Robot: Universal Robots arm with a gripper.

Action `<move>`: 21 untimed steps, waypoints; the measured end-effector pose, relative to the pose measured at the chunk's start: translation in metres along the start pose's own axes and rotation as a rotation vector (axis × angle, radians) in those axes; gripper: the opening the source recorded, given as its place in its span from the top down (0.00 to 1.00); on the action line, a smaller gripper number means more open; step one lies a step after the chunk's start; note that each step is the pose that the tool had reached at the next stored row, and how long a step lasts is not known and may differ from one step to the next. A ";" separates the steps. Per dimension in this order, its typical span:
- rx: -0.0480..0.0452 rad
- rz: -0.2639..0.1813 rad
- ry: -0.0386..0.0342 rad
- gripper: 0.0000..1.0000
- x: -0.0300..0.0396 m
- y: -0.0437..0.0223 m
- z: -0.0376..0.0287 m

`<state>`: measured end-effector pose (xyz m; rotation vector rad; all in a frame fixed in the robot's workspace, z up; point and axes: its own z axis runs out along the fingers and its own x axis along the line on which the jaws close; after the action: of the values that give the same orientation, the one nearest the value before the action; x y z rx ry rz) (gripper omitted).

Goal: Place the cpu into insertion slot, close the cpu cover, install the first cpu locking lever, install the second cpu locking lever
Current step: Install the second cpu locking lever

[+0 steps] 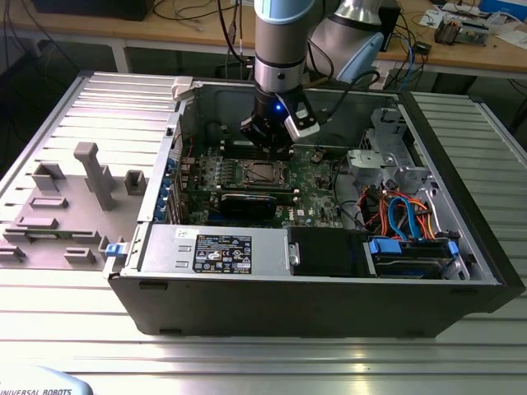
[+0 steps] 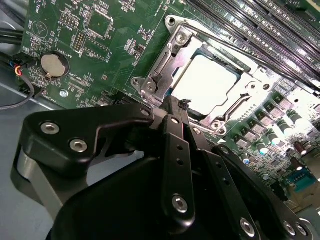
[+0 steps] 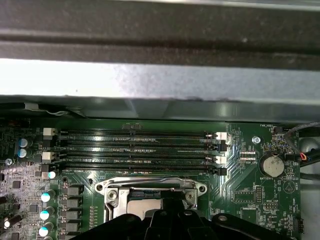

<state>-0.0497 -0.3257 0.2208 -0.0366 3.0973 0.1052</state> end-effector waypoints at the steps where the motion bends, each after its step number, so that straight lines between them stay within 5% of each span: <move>1: 0.0000 0.000 0.0000 0.89 0.0000 -0.0003 0.0000; 12: 0.0004 0.000 0.0001 0.89 0.0000 -0.0018 -0.0006; 17: 0.0003 0.000 0.0000 0.89 -0.0005 -0.0010 -0.0138; 21: 0.0003 0.000 0.0000 0.89 -0.0006 -0.0031 -0.0159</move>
<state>-0.0497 -0.3299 0.2365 -0.0367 3.0973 0.1048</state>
